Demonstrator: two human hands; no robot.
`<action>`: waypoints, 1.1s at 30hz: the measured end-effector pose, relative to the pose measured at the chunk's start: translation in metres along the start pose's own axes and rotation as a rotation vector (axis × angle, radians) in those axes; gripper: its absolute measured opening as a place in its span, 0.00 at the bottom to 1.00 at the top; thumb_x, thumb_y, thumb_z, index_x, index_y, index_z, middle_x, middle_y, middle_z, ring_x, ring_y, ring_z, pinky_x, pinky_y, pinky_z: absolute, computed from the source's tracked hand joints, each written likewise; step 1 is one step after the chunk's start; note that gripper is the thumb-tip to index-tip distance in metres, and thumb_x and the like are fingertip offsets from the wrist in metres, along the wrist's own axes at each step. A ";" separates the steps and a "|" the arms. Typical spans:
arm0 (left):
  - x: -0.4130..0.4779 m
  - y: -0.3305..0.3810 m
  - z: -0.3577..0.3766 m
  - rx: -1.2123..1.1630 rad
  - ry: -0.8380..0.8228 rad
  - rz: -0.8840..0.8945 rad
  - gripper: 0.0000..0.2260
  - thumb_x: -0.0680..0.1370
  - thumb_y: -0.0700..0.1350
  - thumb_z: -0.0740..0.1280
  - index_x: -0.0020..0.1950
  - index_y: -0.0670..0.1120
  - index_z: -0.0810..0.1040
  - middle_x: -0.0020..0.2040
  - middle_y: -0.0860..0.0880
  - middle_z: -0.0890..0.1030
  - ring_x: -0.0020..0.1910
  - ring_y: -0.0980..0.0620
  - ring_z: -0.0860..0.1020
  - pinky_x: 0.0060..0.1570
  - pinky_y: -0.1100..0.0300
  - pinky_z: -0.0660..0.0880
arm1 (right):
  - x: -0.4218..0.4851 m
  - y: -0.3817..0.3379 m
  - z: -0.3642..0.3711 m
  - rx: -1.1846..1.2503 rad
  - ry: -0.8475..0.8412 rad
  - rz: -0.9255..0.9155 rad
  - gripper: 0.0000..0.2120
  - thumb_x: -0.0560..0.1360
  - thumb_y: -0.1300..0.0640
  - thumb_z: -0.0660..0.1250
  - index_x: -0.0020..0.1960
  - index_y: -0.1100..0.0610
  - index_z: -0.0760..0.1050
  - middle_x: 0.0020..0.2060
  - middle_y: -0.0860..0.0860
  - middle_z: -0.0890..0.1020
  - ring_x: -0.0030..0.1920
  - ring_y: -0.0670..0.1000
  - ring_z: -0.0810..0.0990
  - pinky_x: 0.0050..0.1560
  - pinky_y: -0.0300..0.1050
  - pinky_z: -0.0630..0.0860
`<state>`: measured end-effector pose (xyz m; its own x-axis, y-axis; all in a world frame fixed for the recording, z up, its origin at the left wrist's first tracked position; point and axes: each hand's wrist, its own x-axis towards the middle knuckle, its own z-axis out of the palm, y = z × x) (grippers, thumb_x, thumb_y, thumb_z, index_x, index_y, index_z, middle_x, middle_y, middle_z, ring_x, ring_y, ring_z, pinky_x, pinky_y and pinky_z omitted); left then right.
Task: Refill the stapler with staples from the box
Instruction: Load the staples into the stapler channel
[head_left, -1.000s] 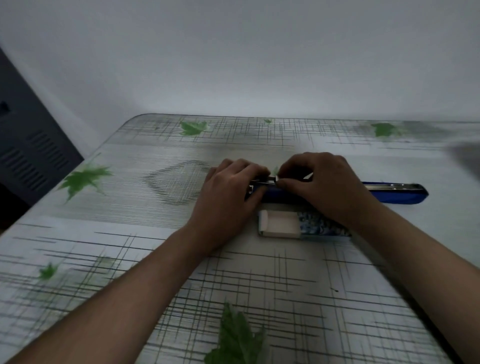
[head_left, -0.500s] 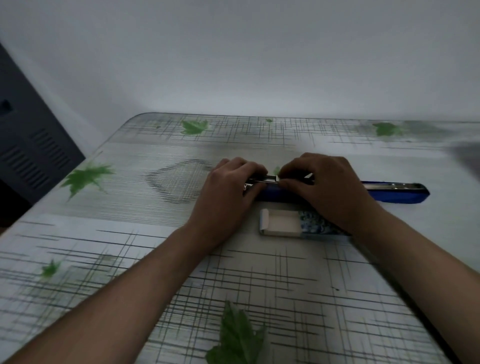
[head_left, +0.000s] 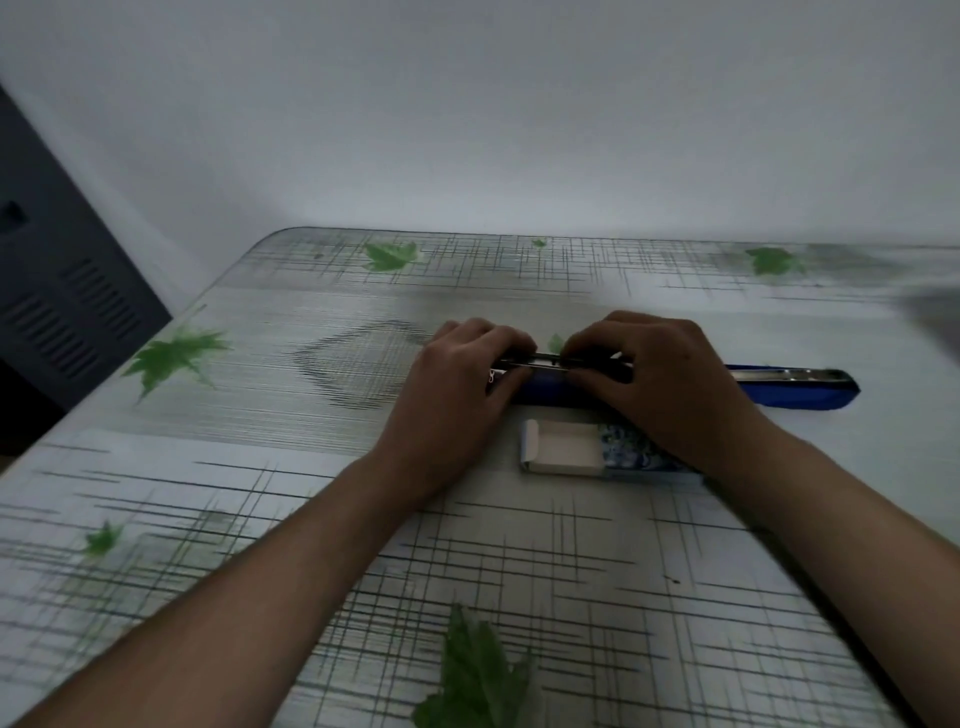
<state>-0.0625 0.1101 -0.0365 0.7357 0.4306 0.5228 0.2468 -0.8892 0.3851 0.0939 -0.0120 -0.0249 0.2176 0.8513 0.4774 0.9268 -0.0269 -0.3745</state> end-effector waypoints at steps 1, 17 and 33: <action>0.000 0.000 0.000 -0.004 0.001 0.000 0.08 0.76 0.44 0.69 0.55 0.47 0.81 0.51 0.49 0.81 0.52 0.51 0.76 0.54 0.59 0.71 | 0.000 0.000 0.000 -0.004 0.000 -0.005 0.08 0.73 0.53 0.70 0.51 0.52 0.79 0.43 0.46 0.81 0.41 0.45 0.78 0.45 0.44 0.79; 0.001 -0.003 -0.002 -0.142 -0.004 -0.047 0.08 0.74 0.43 0.71 0.53 0.48 0.81 0.49 0.53 0.82 0.50 0.55 0.78 0.51 0.61 0.72 | 0.000 -0.002 0.002 -0.027 -0.016 0.016 0.06 0.73 0.56 0.69 0.48 0.54 0.81 0.44 0.50 0.81 0.42 0.50 0.79 0.45 0.53 0.78; -0.001 0.002 -0.002 -0.017 -0.003 0.050 0.08 0.75 0.46 0.69 0.54 0.49 0.81 0.51 0.52 0.81 0.52 0.51 0.76 0.54 0.50 0.72 | -0.003 -0.007 0.000 -0.005 0.003 0.064 0.08 0.73 0.53 0.69 0.51 0.51 0.76 0.44 0.47 0.81 0.43 0.48 0.79 0.46 0.52 0.79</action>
<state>-0.0647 0.1084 -0.0347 0.7486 0.3850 0.5398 0.1989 -0.9071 0.3710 0.0865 -0.0144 -0.0240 0.2777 0.8464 0.4544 0.9123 -0.0841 -0.4008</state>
